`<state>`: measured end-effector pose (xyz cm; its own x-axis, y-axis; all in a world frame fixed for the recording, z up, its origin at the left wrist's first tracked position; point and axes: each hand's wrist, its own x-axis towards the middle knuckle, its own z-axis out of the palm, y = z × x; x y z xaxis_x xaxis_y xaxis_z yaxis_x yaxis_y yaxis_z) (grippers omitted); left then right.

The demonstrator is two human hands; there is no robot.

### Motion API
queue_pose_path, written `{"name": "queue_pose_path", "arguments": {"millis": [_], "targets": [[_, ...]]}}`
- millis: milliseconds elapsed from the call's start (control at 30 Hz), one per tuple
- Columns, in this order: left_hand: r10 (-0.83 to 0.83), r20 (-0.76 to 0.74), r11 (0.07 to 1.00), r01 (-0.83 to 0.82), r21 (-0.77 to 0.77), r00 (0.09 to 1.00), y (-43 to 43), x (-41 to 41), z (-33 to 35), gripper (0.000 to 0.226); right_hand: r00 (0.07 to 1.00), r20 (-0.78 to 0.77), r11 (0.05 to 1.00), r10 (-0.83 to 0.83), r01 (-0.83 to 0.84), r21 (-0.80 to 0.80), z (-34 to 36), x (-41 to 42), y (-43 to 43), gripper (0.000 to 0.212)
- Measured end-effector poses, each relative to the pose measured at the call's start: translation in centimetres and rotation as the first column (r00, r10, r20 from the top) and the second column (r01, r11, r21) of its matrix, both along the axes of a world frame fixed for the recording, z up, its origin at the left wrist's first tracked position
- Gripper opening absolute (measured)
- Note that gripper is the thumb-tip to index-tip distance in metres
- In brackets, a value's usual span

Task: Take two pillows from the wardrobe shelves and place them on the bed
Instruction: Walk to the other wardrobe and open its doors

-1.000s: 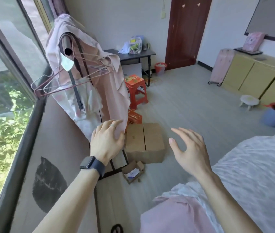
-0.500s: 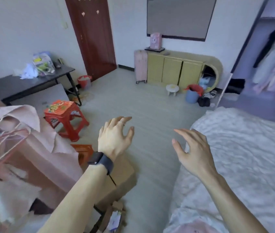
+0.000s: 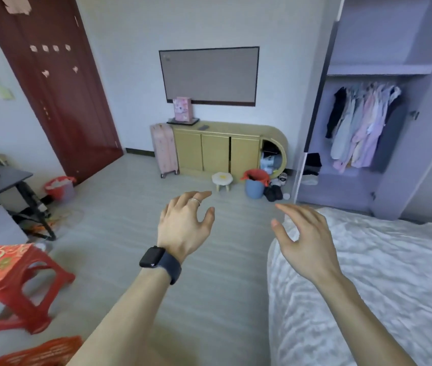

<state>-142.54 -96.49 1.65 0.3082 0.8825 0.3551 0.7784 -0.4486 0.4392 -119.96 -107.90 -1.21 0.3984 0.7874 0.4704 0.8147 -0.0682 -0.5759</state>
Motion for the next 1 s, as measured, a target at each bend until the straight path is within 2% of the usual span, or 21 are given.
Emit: {"name": "queue_pose_path", "arguments": {"millis": [300,533,800,900,1000], "targets": [[-0.142,0.028,0.99,0.141,0.011,0.99,18.0,8.3,0.6,0.041,0.992,0.044,0.992,-0.122,0.124,-0.039,1.6,7.6,16.1,0.038],[-0.279,0.007,0.959,0.278,0.047,0.96,36.4,15.3,-0.8,0.038,0.961,0.057,0.963,-0.27,0.271,-0.008,0.8,13.4,30.7,0.036],[-0.507,-0.029,0.862,0.507,0.02,0.862,55.2,24.5,-0.6,0.038,0.882,-0.002,0.882,-0.47,0.47,-0.003,0.2,18.2,44.9,0.031],[-0.573,-0.043,0.818,0.575,0.027,0.818,59.5,28.4,-1.0,0.041,0.84,0.048,0.842,-0.54,0.538,0.052,-0.2,20.5,47.7,0.03],[-0.645,-0.024,0.763,0.646,0.022,0.764,63.8,33.8,-1.9,0.039,0.787,0.03,0.787,-0.617,0.616,0.025,-1.2,24.2,50.6,0.031]]}}
